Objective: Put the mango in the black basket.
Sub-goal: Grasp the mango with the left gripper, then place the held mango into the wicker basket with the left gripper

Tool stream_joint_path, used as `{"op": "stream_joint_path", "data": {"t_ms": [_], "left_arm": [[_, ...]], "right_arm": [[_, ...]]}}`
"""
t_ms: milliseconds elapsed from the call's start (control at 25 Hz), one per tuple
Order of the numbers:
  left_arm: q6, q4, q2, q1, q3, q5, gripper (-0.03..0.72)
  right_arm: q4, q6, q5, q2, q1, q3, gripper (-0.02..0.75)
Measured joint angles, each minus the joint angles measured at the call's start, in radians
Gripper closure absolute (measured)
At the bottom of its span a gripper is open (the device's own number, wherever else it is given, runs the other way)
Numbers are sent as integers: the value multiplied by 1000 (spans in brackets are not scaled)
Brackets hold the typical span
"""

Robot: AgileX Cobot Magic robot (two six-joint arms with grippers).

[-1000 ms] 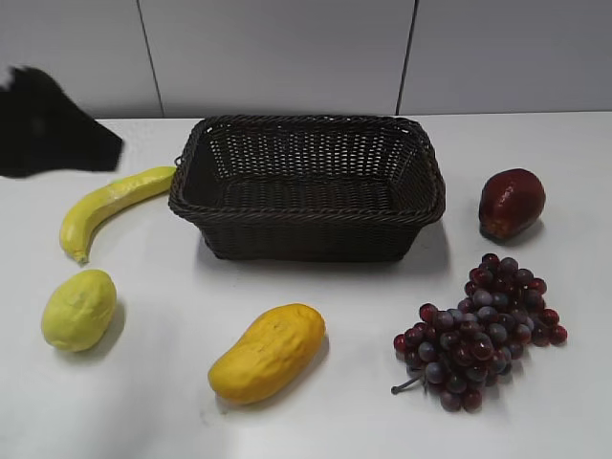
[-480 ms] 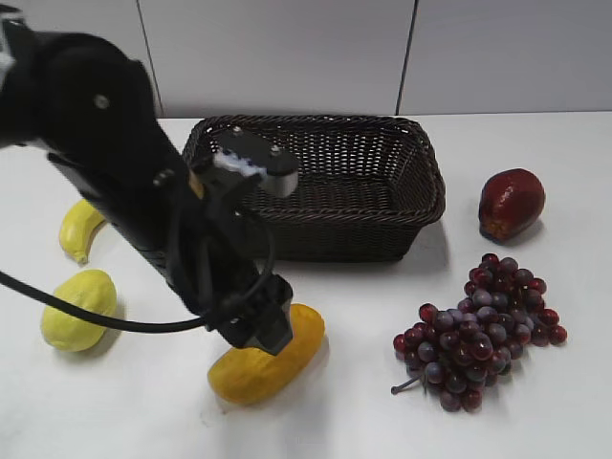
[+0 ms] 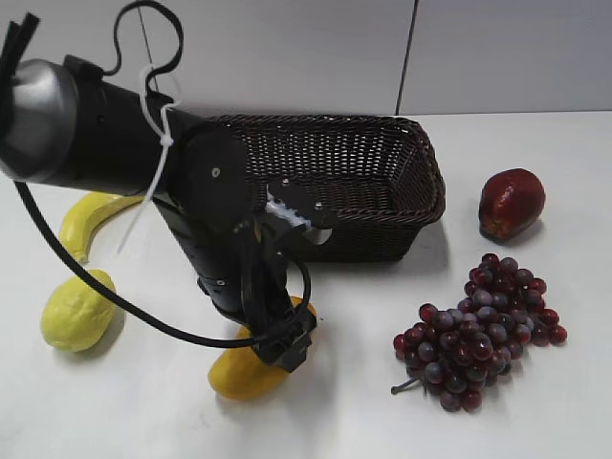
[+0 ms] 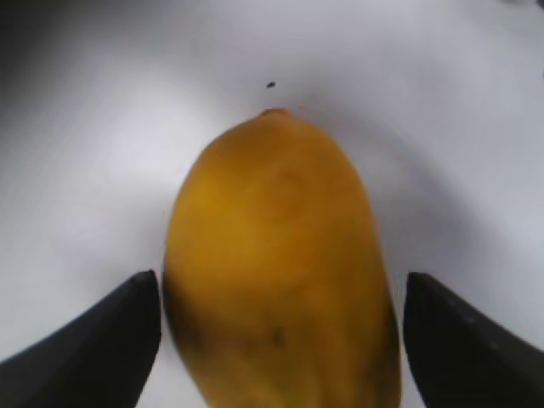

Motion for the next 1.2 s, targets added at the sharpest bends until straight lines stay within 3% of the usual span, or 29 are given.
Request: {"op": "stream_joint_path", "data": {"t_ms": [240,400,480,680,840,1000,1200], "left_arm": [[1,14,44,0,-2,-13,38],[1,15,49,0,-18,49,139],[2,16,48,0,-54,114,139],[3,18,30,0,-241,349,139],[3,32,30,0,-467,452,139],[3,95,25,15,-618,319,139],[3,118,57,91,-638,104,139]], "right_arm": [[0,0,0,0,0,0,149],[0,0,0,0,0,0,149],[0,0,0,0,0,0,149],[0,0,0,0,0,0,149],[0,0,0,0,0,0,149],[0,0,0,0,0,0,149],[0,0,0,0,0,0,149]]}}
